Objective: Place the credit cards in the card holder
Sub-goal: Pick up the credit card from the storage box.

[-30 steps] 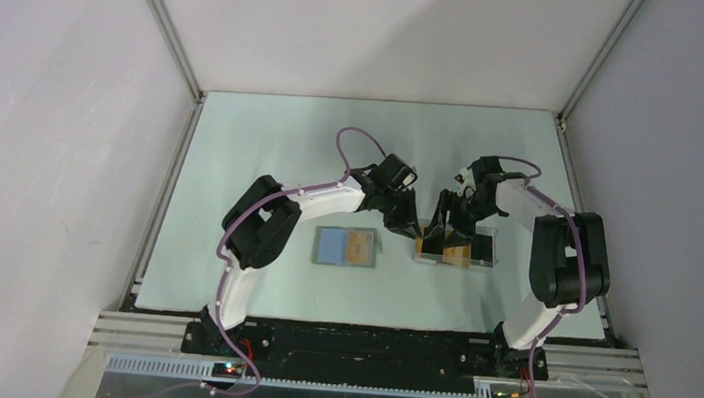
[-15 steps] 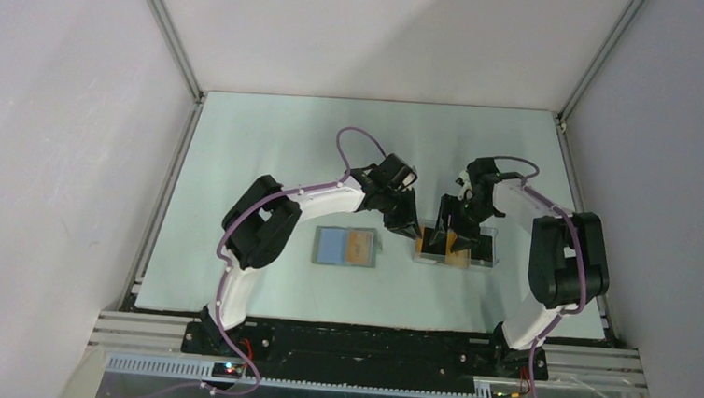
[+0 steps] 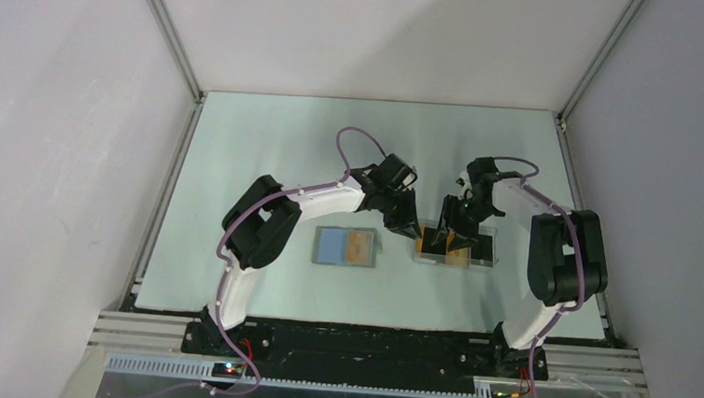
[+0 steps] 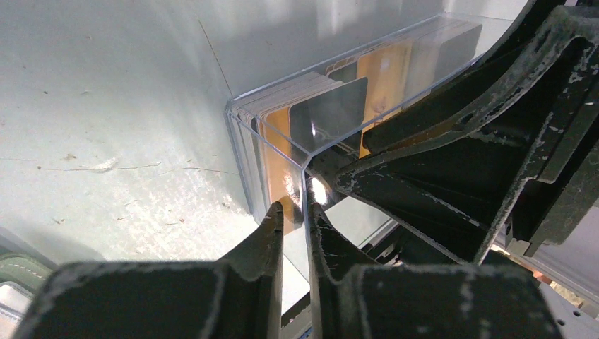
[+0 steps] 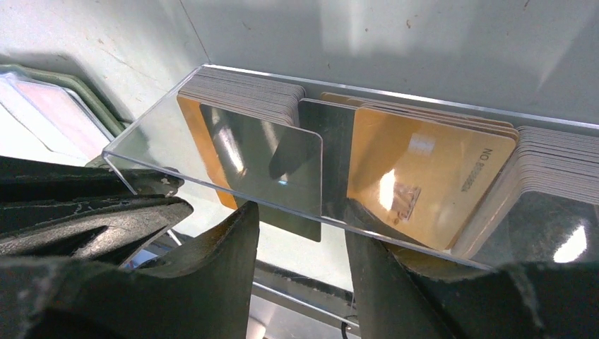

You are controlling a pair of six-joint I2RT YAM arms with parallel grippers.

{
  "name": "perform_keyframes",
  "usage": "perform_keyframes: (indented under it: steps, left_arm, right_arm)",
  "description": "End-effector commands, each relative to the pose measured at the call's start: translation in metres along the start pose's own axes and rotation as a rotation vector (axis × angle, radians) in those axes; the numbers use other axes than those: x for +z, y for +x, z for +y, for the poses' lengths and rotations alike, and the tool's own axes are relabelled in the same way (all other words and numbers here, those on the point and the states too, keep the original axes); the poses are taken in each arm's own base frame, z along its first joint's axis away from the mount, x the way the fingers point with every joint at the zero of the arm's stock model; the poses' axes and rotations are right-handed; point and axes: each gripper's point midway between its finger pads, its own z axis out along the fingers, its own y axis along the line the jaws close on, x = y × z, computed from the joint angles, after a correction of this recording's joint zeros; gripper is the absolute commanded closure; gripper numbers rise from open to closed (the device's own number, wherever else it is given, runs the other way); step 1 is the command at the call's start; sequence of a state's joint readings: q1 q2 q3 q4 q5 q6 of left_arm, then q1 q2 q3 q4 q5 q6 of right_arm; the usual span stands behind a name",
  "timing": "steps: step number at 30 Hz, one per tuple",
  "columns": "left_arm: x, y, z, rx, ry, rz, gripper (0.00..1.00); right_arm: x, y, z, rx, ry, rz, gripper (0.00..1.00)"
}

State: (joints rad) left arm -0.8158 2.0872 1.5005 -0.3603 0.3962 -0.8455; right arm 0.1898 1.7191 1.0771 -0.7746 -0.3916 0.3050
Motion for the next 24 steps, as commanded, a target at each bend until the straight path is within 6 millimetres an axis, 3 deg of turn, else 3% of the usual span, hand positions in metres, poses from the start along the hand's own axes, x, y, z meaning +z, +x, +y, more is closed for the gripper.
perform_keyframes:
  steps: [1, 17, 19, 24]
  left_arm:
    - [0.021, 0.019, 0.033, 0.015, -0.093, 0.051, 0.92]
    - [0.020, 0.018, 0.033, 0.017, -0.095, 0.045, 0.92]
    - [0.020, 0.018, 0.033, 0.016, -0.097, 0.044, 0.92]
    - [0.020, 0.018, 0.034, 0.017, -0.100, 0.045, 0.92]
  right_arm:
    - [0.020, -0.005, -0.008, -0.011, 0.045, 0.007, 0.50]
    - [0.035, -0.005, -0.016, -0.032, 0.146, 0.025, 0.62]
    - [0.035, -0.005, -0.018, -0.032, 0.157, 0.023, 0.68]
    - [0.033, -0.004, -0.020, -0.038, 0.178, 0.021, 0.99]
